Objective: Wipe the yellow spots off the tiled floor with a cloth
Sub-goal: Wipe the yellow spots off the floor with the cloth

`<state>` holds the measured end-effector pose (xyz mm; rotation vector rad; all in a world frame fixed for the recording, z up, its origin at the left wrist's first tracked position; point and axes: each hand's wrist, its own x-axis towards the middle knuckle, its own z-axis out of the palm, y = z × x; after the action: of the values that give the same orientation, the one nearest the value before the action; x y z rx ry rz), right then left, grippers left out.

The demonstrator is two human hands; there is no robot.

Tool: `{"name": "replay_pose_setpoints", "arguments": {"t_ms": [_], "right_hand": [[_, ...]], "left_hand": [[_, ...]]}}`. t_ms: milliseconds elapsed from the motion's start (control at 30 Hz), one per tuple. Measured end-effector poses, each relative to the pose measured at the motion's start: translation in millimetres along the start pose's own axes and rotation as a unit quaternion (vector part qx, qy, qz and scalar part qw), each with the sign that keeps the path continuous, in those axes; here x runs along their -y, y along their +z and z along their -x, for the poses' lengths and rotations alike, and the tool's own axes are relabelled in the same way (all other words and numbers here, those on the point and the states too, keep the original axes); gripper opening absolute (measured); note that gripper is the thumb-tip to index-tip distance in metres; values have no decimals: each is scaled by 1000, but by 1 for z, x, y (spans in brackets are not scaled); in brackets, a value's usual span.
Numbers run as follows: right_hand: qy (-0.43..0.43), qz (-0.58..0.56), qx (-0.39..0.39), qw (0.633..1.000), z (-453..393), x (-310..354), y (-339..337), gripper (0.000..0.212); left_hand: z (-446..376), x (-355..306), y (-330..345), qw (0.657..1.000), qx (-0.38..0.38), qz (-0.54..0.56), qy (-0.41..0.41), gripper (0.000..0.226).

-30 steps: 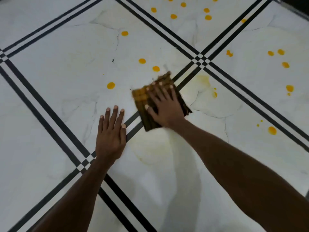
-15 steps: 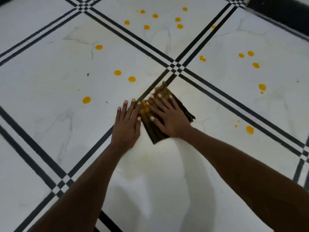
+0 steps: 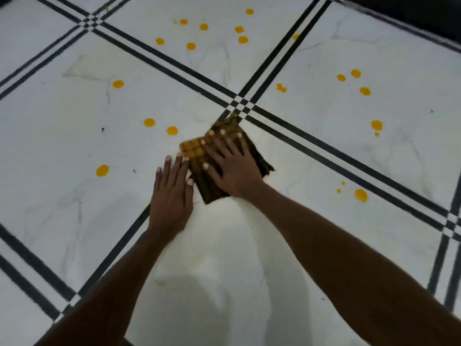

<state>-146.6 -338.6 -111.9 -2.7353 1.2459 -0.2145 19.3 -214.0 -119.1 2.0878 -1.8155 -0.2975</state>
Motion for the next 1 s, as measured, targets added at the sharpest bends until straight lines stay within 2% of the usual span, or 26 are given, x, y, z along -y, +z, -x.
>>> {"name": "replay_pose_setpoints", "arguments": {"t_ms": [67,133,200,267,333,367,400,467,533,567,633,700,767,800,833,900,967,1000], "right_hand": [[-39,1,13,999,49,-9,-5,62],[2,10,9,1000,93,-51,-17,63],[142,36,-23,989,128,-107,-32,63],[332,31,-53,941,155,-152,-44,64],[464,37,-89,880,168,-142,-43,65],[491,43,-99,865,170,-120,-38,64],[476,46,-95,873,170,-94,-31,64],[346,30,-63,936,149,-58,-21,63],[211,16,-33,977,115,-69,-22,63],[191,15,-24,981,102,-90,-25,63],[260,24,-42,964,101,-147,-32,64],[392,45,-75,916,138,-184,-41,66],[477,39,-105,872,178,-159,-40,66],[489,40,-98,866,190,-125,-37,65],[460,48,-83,883,195,-87,-32,64],[321,16,-31,946,183,-35,-24,65],[226,9,-19,974,143,-49,-23,64],[232,13,-36,972,118,-72,-22,63]], "left_hand": [[-9,-8,1,1000,19,3,20,56],[-18,-23,6,998,36,11,59,57],[-23,-43,17,992,56,12,112,58],[-31,-59,27,987,65,8,147,58],[-46,-69,35,983,69,9,168,58],[-53,-72,39,983,70,5,172,57],[-57,-74,42,982,69,-6,175,57],[-62,-76,46,980,64,-30,184,57],[-62,-74,49,979,63,-38,192,57],[-61,-73,48,978,61,-38,194,58],[-60,-73,48,979,59,-36,189,58],[-61,-76,48,980,58,-32,186,58],[-61,-75,48,981,57,-30,185,58],[-62,-75,48,981,58,-29,183,58],[-62,-75,46,981,60,-29,182,58],[-62,-73,45,980,66,-27,185,58],[-63,-73,45,980,69,-5,187,57],[-64,-72,43,981,69,18,182,57]]}}
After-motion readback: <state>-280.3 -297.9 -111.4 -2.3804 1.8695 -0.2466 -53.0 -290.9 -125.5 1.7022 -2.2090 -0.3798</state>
